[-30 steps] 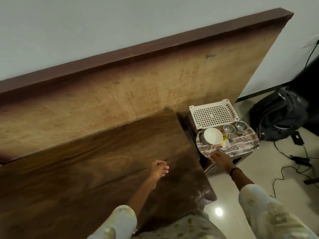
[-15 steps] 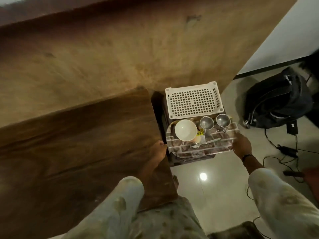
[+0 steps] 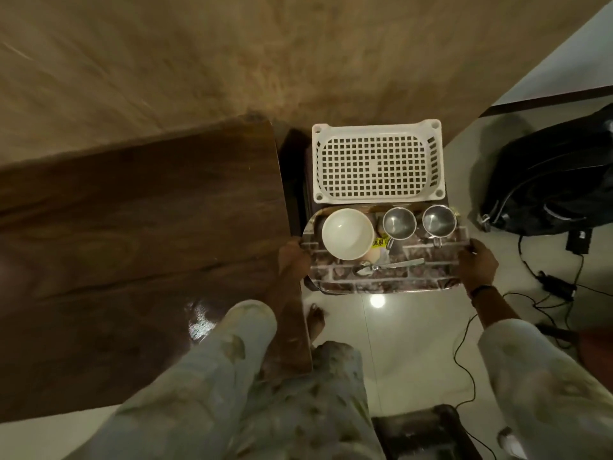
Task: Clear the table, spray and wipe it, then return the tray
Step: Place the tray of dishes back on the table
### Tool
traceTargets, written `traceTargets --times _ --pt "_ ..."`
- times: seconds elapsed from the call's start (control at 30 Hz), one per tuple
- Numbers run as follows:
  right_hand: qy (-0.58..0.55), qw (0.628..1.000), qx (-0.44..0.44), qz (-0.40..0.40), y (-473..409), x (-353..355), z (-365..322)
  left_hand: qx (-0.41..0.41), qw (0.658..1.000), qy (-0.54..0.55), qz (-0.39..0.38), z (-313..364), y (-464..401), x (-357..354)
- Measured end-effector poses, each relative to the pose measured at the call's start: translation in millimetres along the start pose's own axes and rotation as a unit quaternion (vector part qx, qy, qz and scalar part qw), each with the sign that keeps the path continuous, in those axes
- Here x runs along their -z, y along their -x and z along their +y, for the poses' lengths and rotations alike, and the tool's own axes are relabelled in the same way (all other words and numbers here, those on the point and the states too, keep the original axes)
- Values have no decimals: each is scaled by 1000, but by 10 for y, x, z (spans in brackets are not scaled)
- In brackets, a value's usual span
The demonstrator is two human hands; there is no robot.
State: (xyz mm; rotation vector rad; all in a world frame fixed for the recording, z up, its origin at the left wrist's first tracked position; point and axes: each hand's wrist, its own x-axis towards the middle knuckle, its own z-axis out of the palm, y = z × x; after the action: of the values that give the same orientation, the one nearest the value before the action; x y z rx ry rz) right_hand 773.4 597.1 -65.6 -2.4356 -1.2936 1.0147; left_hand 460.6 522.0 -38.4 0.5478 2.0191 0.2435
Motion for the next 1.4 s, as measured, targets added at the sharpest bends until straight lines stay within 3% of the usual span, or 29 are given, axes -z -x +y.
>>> traceTargets --times 0.33,0.5,0.63,0.93,1.27,1.4 --pt "-23 999 30 -6 585 67 61 -17 1000 13 14 -465 344 273" --pt "2 998 55 -30 1096 -89 -106 -37 998 -1 46 -892 551 743" --pt "-50 993 70 -75 1629 -339 -417 -33 997 -5 66 -1408 735 1342" --pt "-27 982 116 -146 2716 -1539 -1057 7 987 40 153 -2736 909 2702" --pt "9 981 135 -142 4147 -3324 -1832 2 986 27 164 -4315 351 4490" --pt "60 973 112 -193 4566 -3913 -2122 17 984 0 175 -4838 31 5065"
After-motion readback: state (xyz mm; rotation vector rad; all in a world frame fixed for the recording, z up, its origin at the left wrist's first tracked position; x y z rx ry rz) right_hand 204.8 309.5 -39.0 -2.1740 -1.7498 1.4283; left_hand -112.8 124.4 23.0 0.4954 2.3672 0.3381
